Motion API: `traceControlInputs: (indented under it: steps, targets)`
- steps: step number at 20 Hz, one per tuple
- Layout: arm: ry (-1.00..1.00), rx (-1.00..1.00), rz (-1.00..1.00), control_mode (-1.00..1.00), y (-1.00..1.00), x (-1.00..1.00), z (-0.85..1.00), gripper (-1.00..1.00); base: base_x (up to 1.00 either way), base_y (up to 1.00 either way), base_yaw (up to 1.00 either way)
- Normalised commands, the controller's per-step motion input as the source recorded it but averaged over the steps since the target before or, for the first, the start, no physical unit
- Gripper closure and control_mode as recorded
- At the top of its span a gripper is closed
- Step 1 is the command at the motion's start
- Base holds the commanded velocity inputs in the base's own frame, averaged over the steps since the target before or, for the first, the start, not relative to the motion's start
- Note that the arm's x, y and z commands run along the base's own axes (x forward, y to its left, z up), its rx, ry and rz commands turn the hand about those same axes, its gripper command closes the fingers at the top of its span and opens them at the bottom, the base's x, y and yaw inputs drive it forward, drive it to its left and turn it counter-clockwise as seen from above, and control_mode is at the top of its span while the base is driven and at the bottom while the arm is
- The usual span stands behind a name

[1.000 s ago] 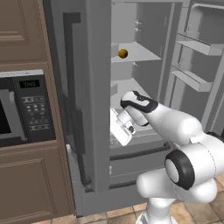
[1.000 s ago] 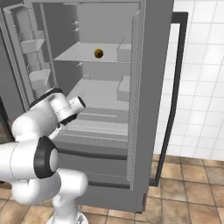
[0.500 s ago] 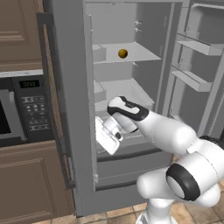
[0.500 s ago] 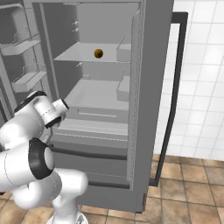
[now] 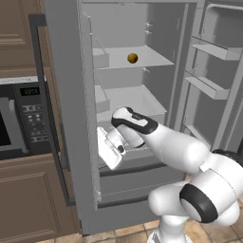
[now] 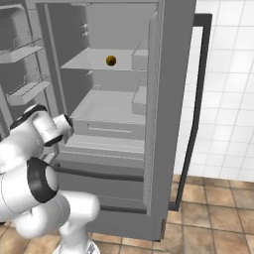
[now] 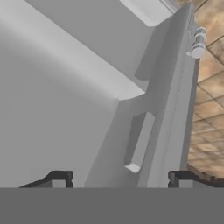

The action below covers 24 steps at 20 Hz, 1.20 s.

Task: Retrieve a lemon from the fridge and place it on the cutting board with the fish.

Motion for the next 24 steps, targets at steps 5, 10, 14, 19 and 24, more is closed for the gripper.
traceControlInputs:
  steps: [5,10,14,19,24]
  targets:
    - [0.00,-0.02,-0.09,-1.00,0.04,0.00,0.00,-1.00,0.00,0.00,0.00]
    - [0.00,-0.02,-0.09,-1.00,-0.50,0.00,0.00,-1.00,0.00,0.00,0.00]
    - [-0.02,-0.08,0.00,-1.00,-0.85,0.08,0.00,-1.00,0.00,0.00,0.00]
    - [-0.11,-0.13,0.01,-1.00,-0.92,0.09,0.00,-1.00,0.00,0.00,0.00]
    - [-0.22,-0.26,0.19,-1.00,-0.74,0.16,0.00,-1.00,0.00,0.00,0.00]
